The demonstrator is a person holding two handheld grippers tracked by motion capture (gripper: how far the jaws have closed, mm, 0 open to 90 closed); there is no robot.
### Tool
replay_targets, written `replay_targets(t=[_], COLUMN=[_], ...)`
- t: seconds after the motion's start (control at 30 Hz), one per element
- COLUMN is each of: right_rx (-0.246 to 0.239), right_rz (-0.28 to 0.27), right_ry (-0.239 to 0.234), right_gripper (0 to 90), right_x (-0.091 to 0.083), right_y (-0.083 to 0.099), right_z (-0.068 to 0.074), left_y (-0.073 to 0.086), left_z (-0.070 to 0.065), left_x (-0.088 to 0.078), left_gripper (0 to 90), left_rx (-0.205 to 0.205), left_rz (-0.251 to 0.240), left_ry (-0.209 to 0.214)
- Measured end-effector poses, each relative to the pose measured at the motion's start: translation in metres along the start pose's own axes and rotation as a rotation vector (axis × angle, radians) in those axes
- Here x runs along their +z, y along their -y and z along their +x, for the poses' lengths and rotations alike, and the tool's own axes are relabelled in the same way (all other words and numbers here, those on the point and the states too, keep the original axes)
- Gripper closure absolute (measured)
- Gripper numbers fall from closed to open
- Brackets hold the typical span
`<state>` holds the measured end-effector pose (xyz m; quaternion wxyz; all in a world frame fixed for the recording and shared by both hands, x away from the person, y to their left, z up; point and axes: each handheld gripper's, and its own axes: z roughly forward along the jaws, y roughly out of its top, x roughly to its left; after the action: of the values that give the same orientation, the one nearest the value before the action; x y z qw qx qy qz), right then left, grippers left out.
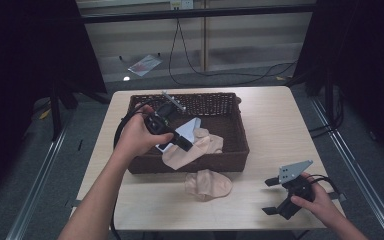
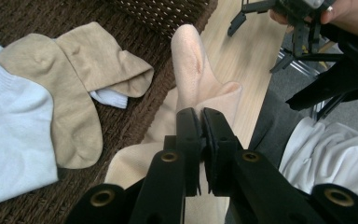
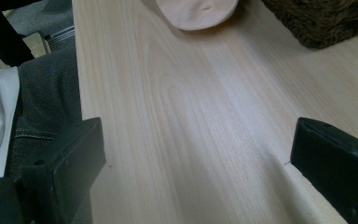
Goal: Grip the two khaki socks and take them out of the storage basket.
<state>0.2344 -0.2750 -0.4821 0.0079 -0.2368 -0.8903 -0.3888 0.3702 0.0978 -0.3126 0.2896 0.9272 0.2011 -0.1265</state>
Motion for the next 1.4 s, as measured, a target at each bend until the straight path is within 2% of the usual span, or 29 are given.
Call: replay_targets(t=[0.03, 0.07, 0.17, 0.23, 0.27, 0.43, 0.53, 0.6, 0.63, 0.73, 0.83, 0.87, 0.97, 1.03, 1.1, 1.13, 1.23, 1.33, 1.4], right_rx=[0.002, -0.001, 0.004, -0.003, 0.0, 0.002, -0.002, -0.001, -0.002, -0.004, -0.001, -0.002, -0.001, -0.001, -0.006, -0.008, -0.008, -0.01, -0.005], right_rz=[-0.002, -0.002, -0.003, 0.001, -0.001, 0.003, 0.001, 0.002, 0.002, 0.001, 0.004, 0.007, 0.009, 0.009, 0.01, 0.009, 0.011, 0.015, 0.016], right_ry=[-0.005, -0.005, -0.005, -0.002, -0.004, -0.002, -0.001, -0.004, -0.003, -0.004, -0.002, -0.001, -0.003, -0.005, -0.005, -0.005, -0.006, -0.004, -0.006], right_gripper=[2.8, 2.8, 2.8, 2.8, 2.8, 2.8, 2.8, 2.8, 2.8, 2.8, 2.8, 2.8, 2.9, 2.9, 2.9, 2.9, 2.9, 3.0, 2.9], right_x=[0.0, 0.001, 0.0, 0.0, 0.0, 0.0, 0.0, 0.0, 0.0, 0.0, 0.001, 0.001, 0.0, 0.0, 0.001, 0.001, 0.001, 0.001, 0.0], right_y=[0.0, 0.0, 0.0, 0.0, 0.0, 0.0, 0.0, 0.0, 0.0, 0.0, 0.0, 0.0, 0.0, -0.001, -0.001, -0.001, 0.0, 0.0, 0.0], right_z=[0.0, 0.0, 0.0, 0.0, 0.0, 0.0, 0.0, 0.0, 0.0, 0.0, 0.001, 0.001, 0.001, 0.001, 0.001, 0.001, 0.001, 0.002, 0.002], left_y=[0.001, 0.001, 0.003, 0.004, 0.004, 0.007, 0.01, 0.011, 0.012, 0.014, 0.017, 0.018, 0.022, 0.023, 0.025, 0.026, 0.03, 0.034, 0.035], left_z=[-0.001, -0.002, -0.006, -0.009, -0.01, -0.016, -0.019, -0.02, -0.021, -0.024, -0.024, -0.025, -0.026, -0.027, -0.028, -0.027, -0.026, -0.027, -0.028], left_x=[0.001, 0.003, 0.008, 0.013, 0.014, 0.023, 0.03, 0.032, 0.035, 0.04, 0.044, 0.047, 0.052, 0.056, 0.06, 0.061, 0.065, 0.069, 0.071], left_gripper=[85.9, 85.9, 85.7, 85.6, 85.6, 85.1, 84.7, 84.7, 84.7, 84.6, 83.8, 83.8, 83.0, 78.6, 63.1, 59.0, 45.9, 36.3, 28.5], left_rx=[-0.008, 0.008, 0.023, 0.023, 0.038, 0.055, 0.056, 0.065, 0.059, 0.067, 0.08, 0.068, 0.076, 0.082, 0.109, 0.118, 0.109, 0.104, 0.116], left_rz=[-0.006, 0.001, 0.024, 0.021, 0.029, 0.027, 0.019, 0.04, 0.023, 0.023, 0.03, 0.017, 0.02, 0.018, 0.006, 0.019, 0.008, 0.022, 0.026], left_ry=[0.006, 0.011, -0.003, -0.009, 0.002, 0.016, 0.008, 0.018, 0.025, 0.02, 0.029, 0.037, 0.043, 0.045, -0.002, -0.012, -0.016, -0.023, -0.038])
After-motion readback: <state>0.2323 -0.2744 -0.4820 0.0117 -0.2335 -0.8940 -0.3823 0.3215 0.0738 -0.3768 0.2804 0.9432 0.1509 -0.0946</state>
